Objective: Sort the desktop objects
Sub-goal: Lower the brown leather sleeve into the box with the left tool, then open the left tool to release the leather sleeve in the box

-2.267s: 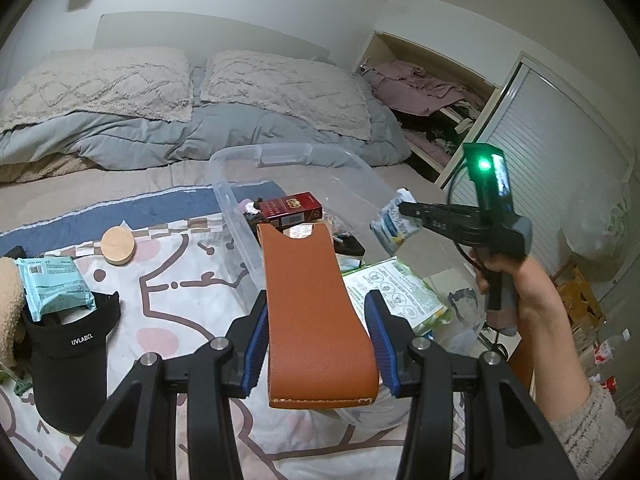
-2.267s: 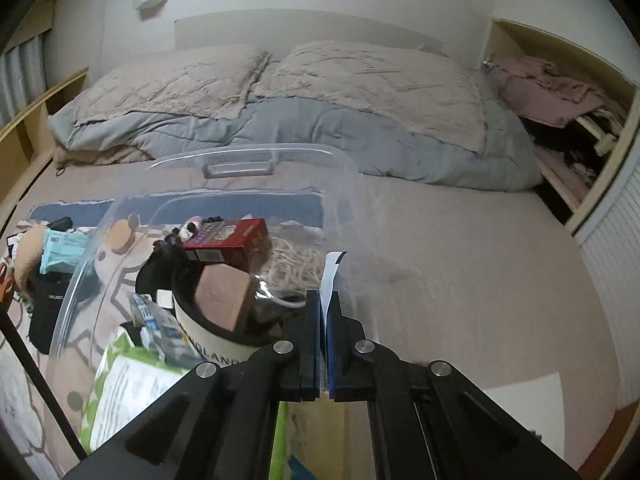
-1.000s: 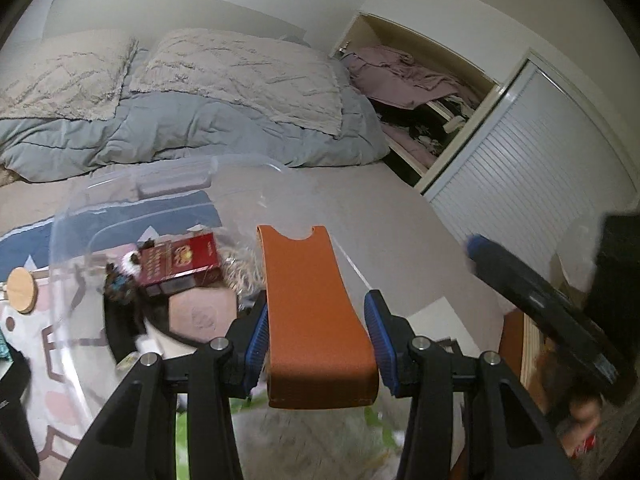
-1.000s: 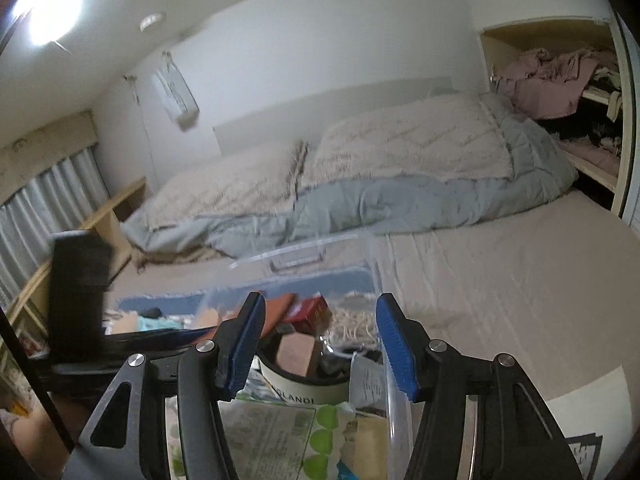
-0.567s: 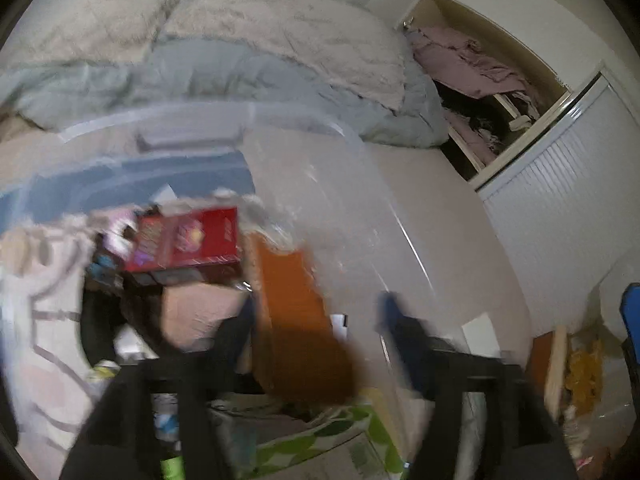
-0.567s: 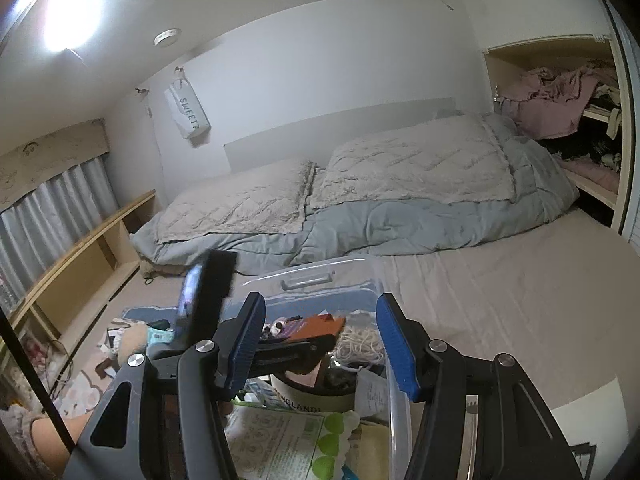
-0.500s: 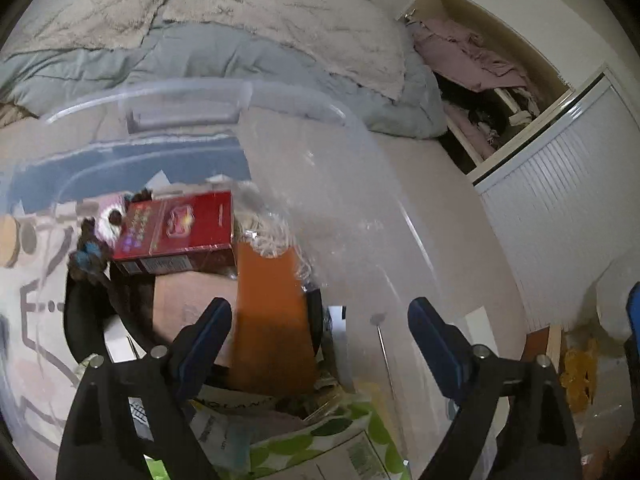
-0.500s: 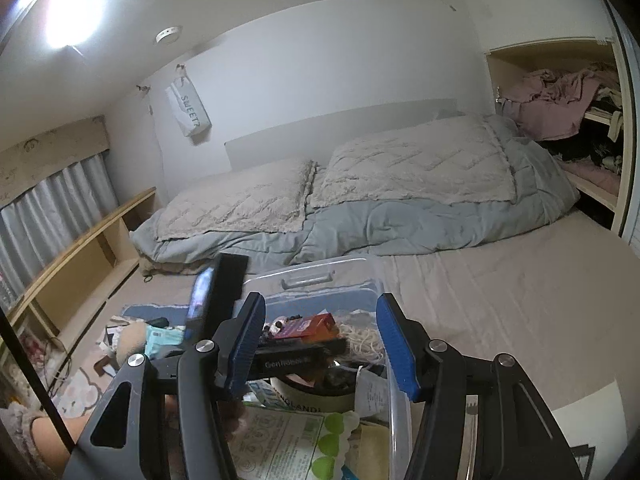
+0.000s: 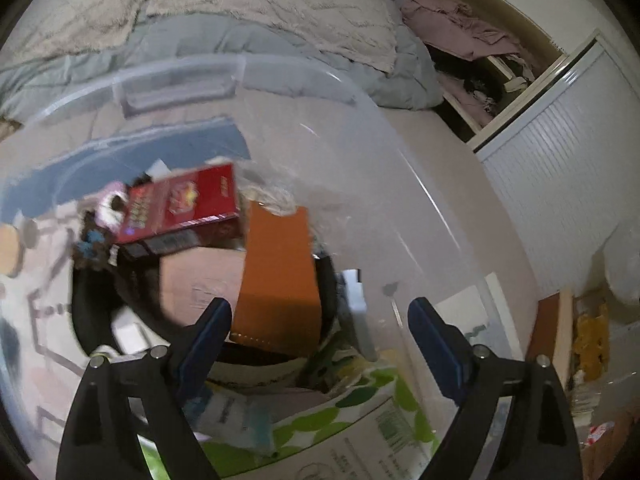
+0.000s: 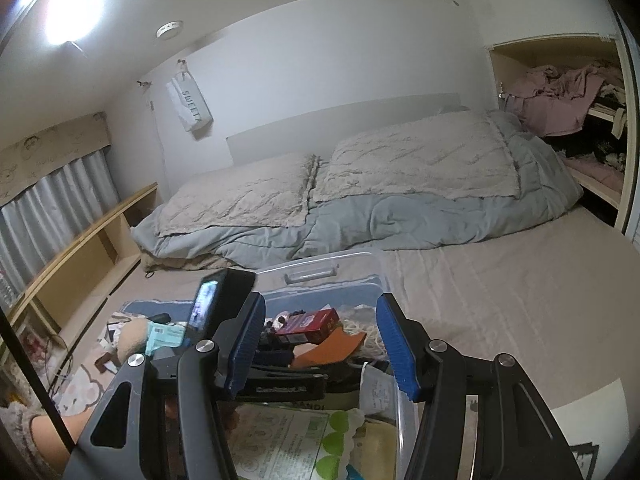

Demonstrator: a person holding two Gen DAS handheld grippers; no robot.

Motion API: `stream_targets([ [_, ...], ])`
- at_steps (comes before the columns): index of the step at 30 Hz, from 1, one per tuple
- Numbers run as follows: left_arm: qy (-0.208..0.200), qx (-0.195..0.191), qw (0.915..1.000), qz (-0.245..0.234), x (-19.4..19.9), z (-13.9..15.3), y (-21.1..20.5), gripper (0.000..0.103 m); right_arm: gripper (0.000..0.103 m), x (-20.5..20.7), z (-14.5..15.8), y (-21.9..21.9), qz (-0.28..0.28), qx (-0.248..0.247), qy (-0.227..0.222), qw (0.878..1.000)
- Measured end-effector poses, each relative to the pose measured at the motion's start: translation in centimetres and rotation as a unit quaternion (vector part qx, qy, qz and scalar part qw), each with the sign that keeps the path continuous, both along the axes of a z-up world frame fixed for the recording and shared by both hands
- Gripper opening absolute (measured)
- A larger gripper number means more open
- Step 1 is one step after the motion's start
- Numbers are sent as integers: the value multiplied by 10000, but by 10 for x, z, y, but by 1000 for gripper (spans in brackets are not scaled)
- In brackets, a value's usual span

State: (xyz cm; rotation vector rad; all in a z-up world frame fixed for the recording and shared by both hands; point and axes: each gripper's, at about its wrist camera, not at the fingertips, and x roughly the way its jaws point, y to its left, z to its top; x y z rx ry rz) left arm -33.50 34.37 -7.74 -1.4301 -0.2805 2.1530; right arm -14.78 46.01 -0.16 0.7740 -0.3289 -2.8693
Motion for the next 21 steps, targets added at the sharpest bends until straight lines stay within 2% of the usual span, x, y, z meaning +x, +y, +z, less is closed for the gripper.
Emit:
stream_targets([
  [4, -73, 235, 9994, -229, 3, 0, 17, 90, 58, 3, 2, -1, 27, 11, 43, 10000],
  [9, -155, 250, 9988, -384, 9, 0, 37, 90, 58, 2, 3, 3, -33, -83, 61, 9999],
  [16, -61, 267, 9993, -259, 11, 7, 25, 90, 58, 2, 3, 1, -31, -63, 76, 9999],
  [21, 173, 151, 9995, -196, 19, 16, 11, 90, 58, 1, 0, 0, -46, -66, 62, 9999],
])
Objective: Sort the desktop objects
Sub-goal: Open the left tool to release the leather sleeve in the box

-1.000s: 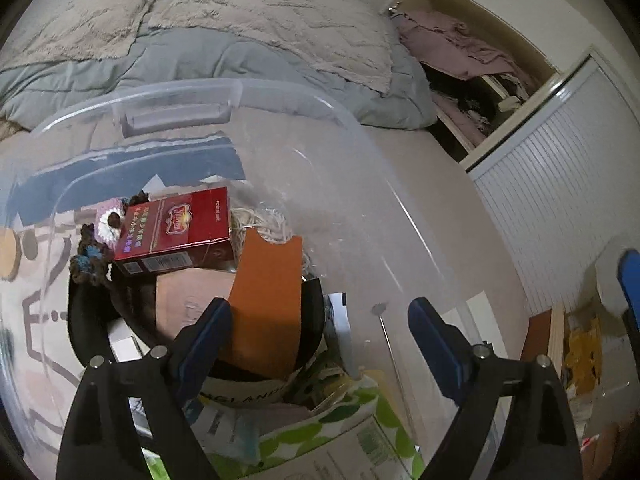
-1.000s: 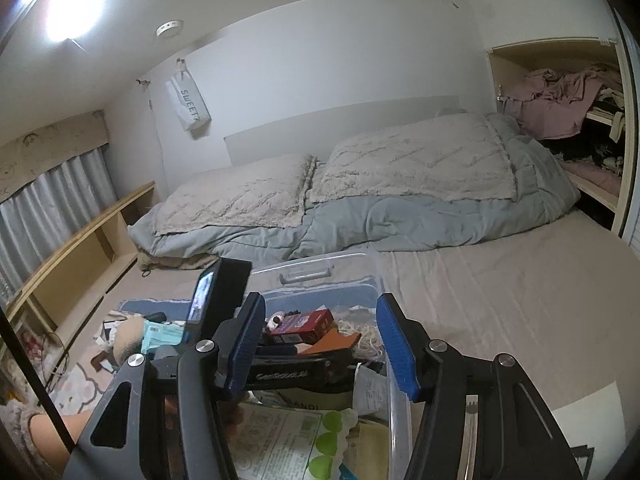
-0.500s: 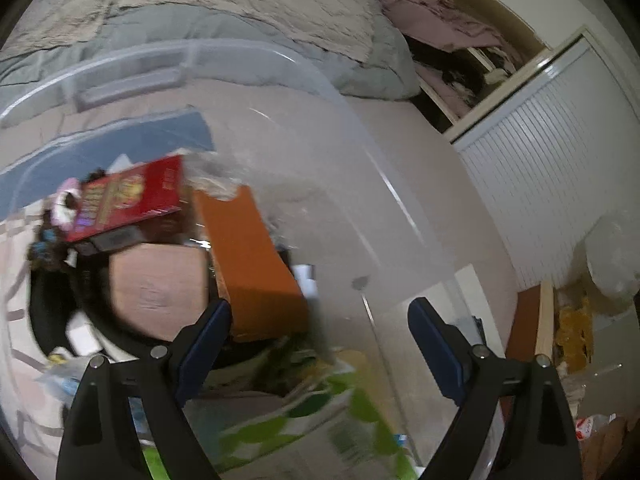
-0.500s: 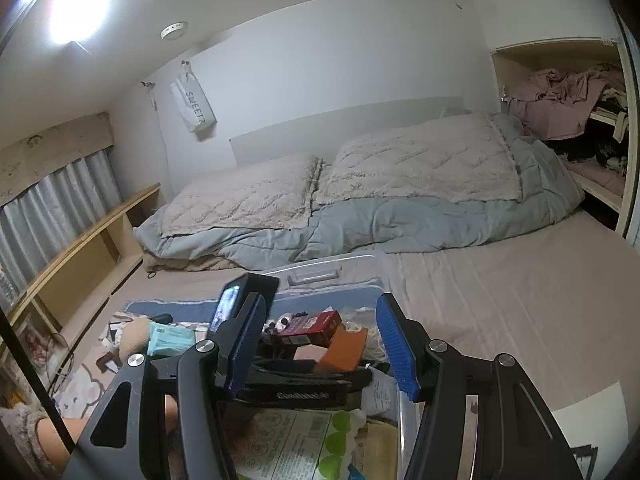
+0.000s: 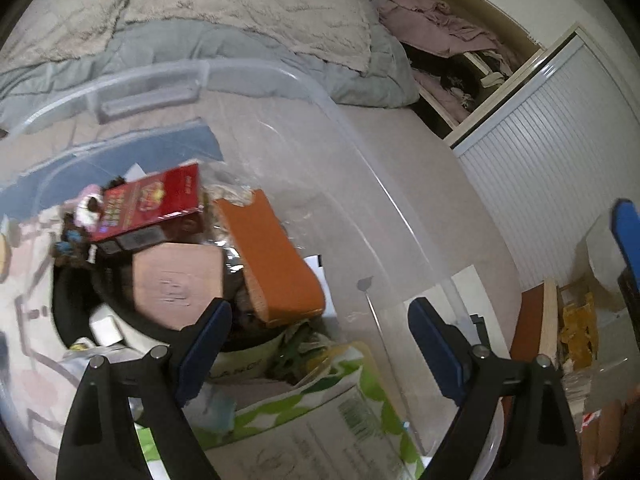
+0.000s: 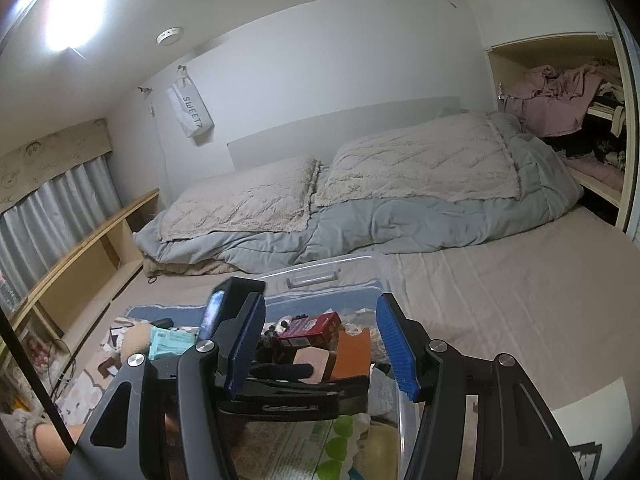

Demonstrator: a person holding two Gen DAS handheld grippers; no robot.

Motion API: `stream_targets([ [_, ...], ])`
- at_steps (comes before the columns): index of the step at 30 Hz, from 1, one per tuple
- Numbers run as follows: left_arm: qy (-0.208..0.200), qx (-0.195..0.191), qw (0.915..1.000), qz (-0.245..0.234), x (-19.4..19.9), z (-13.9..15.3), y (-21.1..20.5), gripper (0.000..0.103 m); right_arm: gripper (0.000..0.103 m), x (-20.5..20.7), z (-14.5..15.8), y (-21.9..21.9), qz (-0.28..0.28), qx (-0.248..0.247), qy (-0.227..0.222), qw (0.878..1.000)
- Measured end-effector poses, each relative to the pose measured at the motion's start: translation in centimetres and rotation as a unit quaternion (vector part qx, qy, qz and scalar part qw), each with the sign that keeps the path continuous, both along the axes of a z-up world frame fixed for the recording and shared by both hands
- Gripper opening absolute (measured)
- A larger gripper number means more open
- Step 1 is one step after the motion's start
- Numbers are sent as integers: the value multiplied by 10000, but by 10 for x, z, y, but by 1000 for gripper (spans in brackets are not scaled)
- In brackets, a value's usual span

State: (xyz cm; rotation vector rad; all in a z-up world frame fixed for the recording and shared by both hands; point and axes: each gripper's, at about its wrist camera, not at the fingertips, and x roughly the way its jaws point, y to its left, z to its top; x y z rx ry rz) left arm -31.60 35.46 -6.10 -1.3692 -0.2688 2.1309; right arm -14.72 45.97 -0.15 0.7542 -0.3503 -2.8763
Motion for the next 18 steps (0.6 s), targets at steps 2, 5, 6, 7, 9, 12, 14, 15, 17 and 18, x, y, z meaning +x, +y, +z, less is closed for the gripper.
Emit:
stream_targets([
  [2, 121, -58, 9999, 16, 5, 4, -4, 90, 58, -1, -1, -1, -49, 13, -6, 10000],
  [5, 380, -217, 9990, 50, 16, 11, -10, 96, 86, -1, -3, -2, -175, 49, -3, 9998],
  [6, 470, -260, 9985, 57, 20, 14, -13, 97, 92, 0, -4, -2, -247, 98, 19, 9996],
  [7, 544, -285, 9981, 63, 23, 16, -15, 98, 92, 0, -4, -1, -295, 125, 14, 9995],
  [9, 696, -351, 9969, 74, 29, 20, -19, 101, 92, 1, -6, 2, -415, 130, -54, 9990],
  [12, 933, -446, 9946, 124, 39, 27, -27, 103, 93, 3, -8, 4, -563, 135, -134, 9982],
  [14, 1024, -455, 9936, 143, 44, 31, -33, 103, 100, 5, -9, 4, -635, 202, -174, 9976],
  [15, 1059, -453, 9932, 148, 47, 33, -35, 103, 103, 7, -8, 2, -694, 271, -190, 9970],
  [17, 1158, -468, 9920, 162, 53, 38, -40, 103, 103, 10, -7, 0, -731, 342, -221, 9965],
  [18, 1207, -484, 9914, 173, 56, 41, -43, 103, 103, 11, -7, 0, -755, 357, -233, 9962],
])
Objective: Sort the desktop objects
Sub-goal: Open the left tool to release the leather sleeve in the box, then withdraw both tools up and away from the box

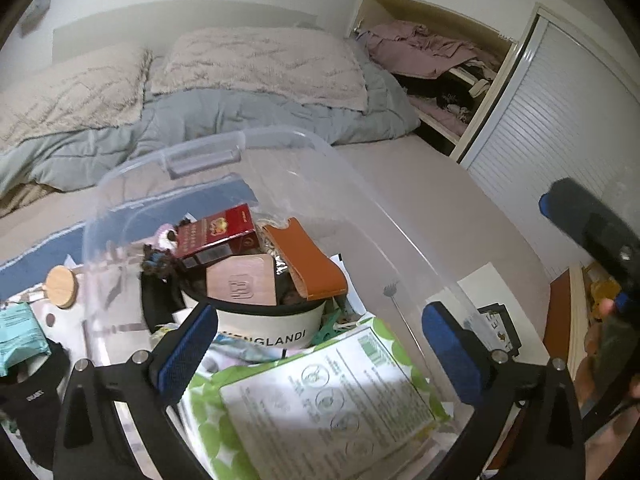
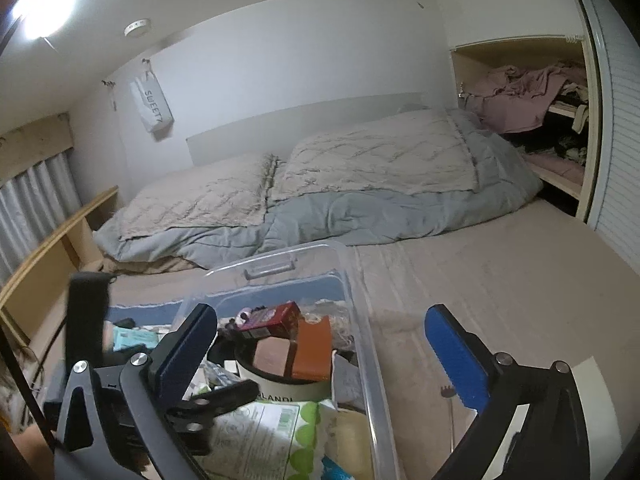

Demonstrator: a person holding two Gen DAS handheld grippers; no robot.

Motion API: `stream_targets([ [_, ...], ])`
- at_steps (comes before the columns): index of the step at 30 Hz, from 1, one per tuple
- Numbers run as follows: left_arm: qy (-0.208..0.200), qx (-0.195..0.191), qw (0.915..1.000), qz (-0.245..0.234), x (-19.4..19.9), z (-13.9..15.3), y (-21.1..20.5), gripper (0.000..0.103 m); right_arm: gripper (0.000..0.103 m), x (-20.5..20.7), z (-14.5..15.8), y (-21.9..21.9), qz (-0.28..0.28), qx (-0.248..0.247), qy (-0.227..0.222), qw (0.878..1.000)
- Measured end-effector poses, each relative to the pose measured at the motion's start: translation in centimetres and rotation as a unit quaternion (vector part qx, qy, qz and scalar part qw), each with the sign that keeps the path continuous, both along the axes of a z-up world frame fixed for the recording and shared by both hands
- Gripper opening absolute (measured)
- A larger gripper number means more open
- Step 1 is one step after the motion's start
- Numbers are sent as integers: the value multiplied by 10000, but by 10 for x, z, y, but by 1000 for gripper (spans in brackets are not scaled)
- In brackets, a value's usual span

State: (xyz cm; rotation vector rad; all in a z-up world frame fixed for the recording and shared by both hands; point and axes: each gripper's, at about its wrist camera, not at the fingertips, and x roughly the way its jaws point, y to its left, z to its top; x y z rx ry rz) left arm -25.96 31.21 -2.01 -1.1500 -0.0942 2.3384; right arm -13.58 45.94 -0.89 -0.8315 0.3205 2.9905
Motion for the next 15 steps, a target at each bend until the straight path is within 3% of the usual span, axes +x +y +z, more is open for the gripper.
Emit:
stream_targets([
  [15, 747, -130, 9970, 166, 57, 46, -43, 103, 103, 38, 19, -20, -220, 80, 238, 9994],
])
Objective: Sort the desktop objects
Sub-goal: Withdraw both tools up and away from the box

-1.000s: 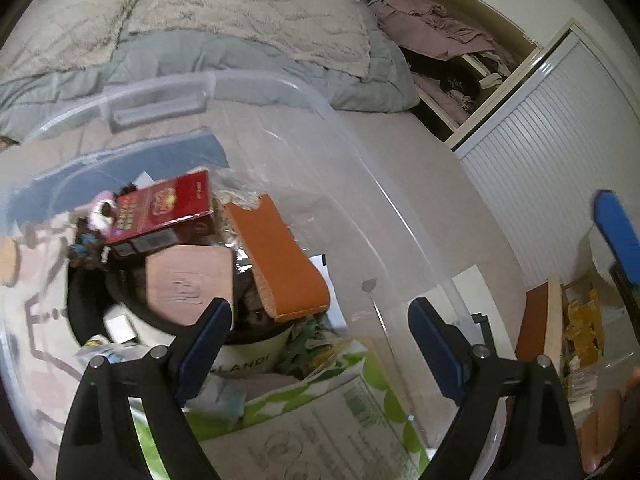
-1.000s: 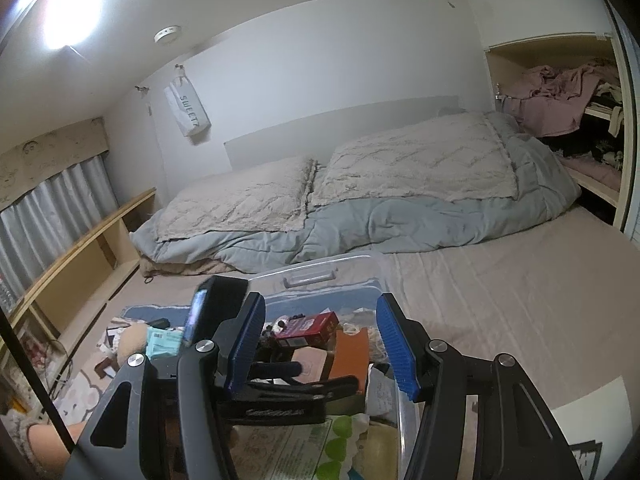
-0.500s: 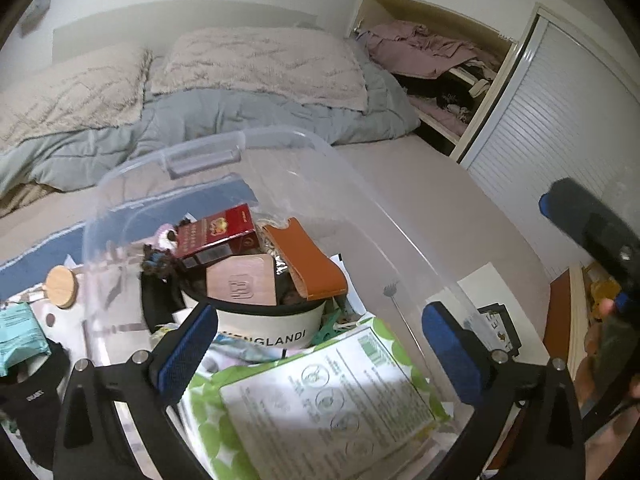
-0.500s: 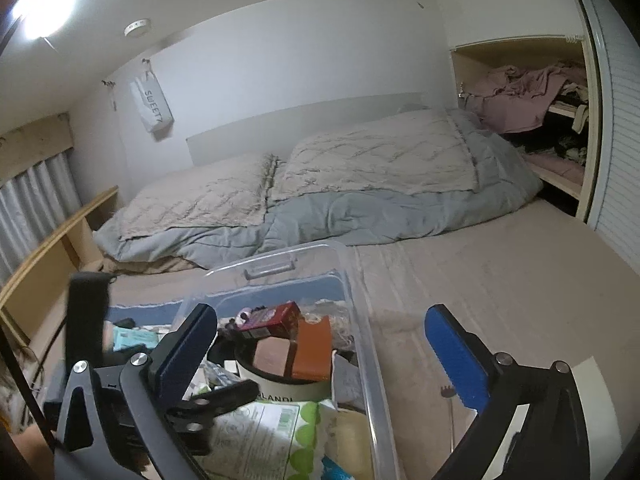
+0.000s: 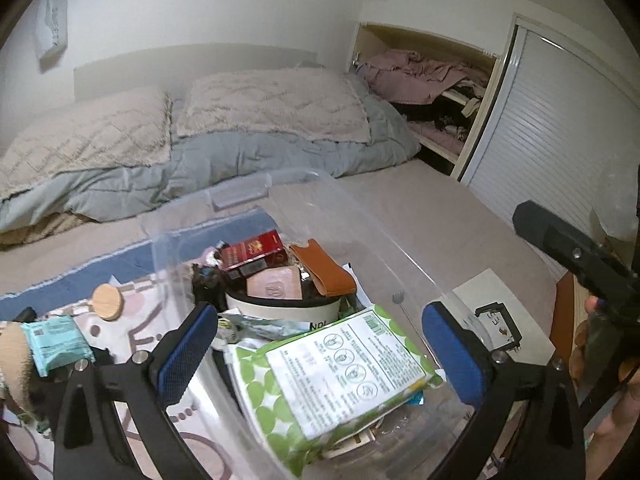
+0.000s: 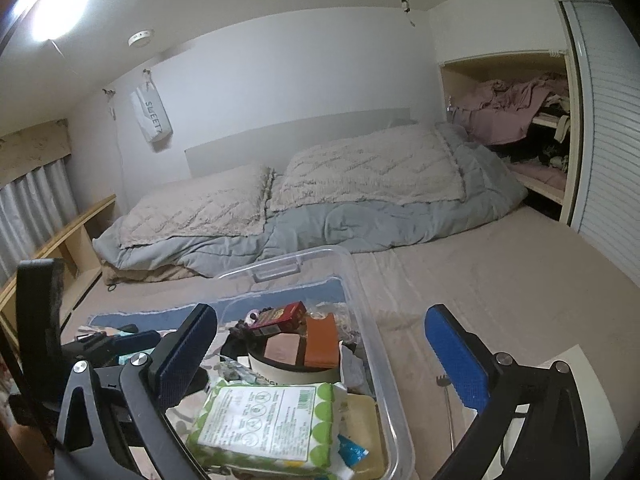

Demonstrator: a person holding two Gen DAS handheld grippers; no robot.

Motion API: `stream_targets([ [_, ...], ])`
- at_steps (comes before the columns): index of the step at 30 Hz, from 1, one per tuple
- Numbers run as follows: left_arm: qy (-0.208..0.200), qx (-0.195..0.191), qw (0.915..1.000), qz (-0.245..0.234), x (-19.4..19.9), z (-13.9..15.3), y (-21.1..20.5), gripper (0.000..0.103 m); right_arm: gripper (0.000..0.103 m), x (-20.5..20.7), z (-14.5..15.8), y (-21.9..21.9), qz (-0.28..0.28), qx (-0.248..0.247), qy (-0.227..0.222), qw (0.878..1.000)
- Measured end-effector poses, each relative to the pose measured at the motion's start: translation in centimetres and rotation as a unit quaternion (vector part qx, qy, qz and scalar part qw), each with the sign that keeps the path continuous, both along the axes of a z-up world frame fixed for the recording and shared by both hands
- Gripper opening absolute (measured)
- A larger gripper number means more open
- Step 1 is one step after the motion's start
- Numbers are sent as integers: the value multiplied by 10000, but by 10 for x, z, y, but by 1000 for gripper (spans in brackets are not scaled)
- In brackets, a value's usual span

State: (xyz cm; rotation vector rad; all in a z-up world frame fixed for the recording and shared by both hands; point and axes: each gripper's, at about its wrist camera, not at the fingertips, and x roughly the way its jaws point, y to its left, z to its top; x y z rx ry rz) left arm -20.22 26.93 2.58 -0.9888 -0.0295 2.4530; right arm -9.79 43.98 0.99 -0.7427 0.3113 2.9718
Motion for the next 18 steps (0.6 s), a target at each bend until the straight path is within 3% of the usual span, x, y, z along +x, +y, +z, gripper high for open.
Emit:
stream_targets([
  [10, 486, -30, 9988, 56, 38, 26, -27, 103, 103, 26, 1, -18, -128, 268, -47, 9995],
  [18, 632, -24, 9980, -10, 65, 28, -43, 103, 103, 53, -9, -32, -175, 299, -14, 9994],
])
